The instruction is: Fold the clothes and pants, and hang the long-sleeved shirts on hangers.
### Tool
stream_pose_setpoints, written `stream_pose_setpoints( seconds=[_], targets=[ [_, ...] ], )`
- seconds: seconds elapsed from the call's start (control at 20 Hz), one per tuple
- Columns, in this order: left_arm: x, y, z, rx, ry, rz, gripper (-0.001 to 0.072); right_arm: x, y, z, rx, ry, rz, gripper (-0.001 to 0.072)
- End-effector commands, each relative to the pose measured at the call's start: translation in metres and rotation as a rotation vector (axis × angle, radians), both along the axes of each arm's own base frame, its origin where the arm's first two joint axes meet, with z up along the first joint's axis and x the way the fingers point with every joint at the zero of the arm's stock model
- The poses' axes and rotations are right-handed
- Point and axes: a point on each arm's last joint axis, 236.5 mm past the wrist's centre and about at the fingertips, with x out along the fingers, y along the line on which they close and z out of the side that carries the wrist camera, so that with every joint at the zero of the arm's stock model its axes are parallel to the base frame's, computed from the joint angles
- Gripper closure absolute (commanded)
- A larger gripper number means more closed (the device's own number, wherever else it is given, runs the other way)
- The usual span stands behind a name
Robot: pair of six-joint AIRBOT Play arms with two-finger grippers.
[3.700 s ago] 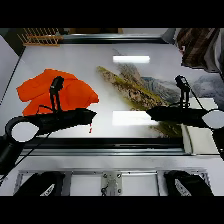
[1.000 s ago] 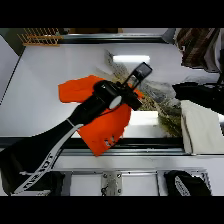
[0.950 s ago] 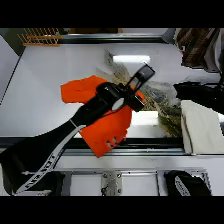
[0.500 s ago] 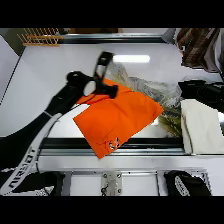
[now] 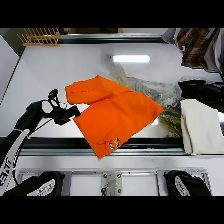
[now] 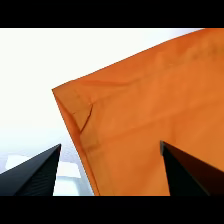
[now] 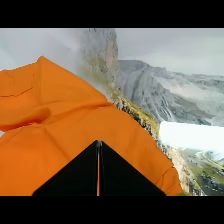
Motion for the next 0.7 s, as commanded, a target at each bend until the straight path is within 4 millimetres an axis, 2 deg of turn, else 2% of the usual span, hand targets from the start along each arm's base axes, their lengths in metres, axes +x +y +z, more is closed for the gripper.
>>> stream_pose_setpoints(
  seconds=[0.0,0.15,0.35,0.4,0.45,0.5,0.55,0.65],
  targets=[
    [-0.009,-0.005,-0.026,-0.093,0.052,0.077,0.0032,0.0,0.001,0.001,0.007,-0.001,0.002,0.0699],
    [-0.002,-0.023,-0.04,-0.095,0.088,0.033,0.0033,0.0,0.003,0.002,0.015,-0.002,0.005,0.0699],
    [0.027,-0.04,-0.039,-0.098,0.086,-0.017,0.0035,0.0,0.004,0.002,0.021,-0.003,0.007,0.0699],
    [0.038,-0.041,-0.035,-0.101,0.071,-0.018,0.0181,0.0,0.004,0.002,0.021,-0.003,0.007,0.0699],
    [0.054,-0.038,-0.027,-0.095,0.036,-0.02,0.0565,0.0,0.004,0.002,0.021,-0.003,0.007,0.0699],
    [0.072,-0.031,-0.014,-0.083,-0.015,-0.022,0.0702,0.0,0.004,0.002,0.021,-0.003,0.007,0.0699],
    [0.095,-0.023,0.006,-0.081,-0.084,-0.02,0.0702,0.0,0.004,0.002,0.021,-0.003,0.007,0.0699],
    [0.143,0.002,0.059,-0.062,-0.244,-0.027,0.0702,0.0,0.004,0.002,0.021,-0.003,0.007,0.0698]
  ],
)
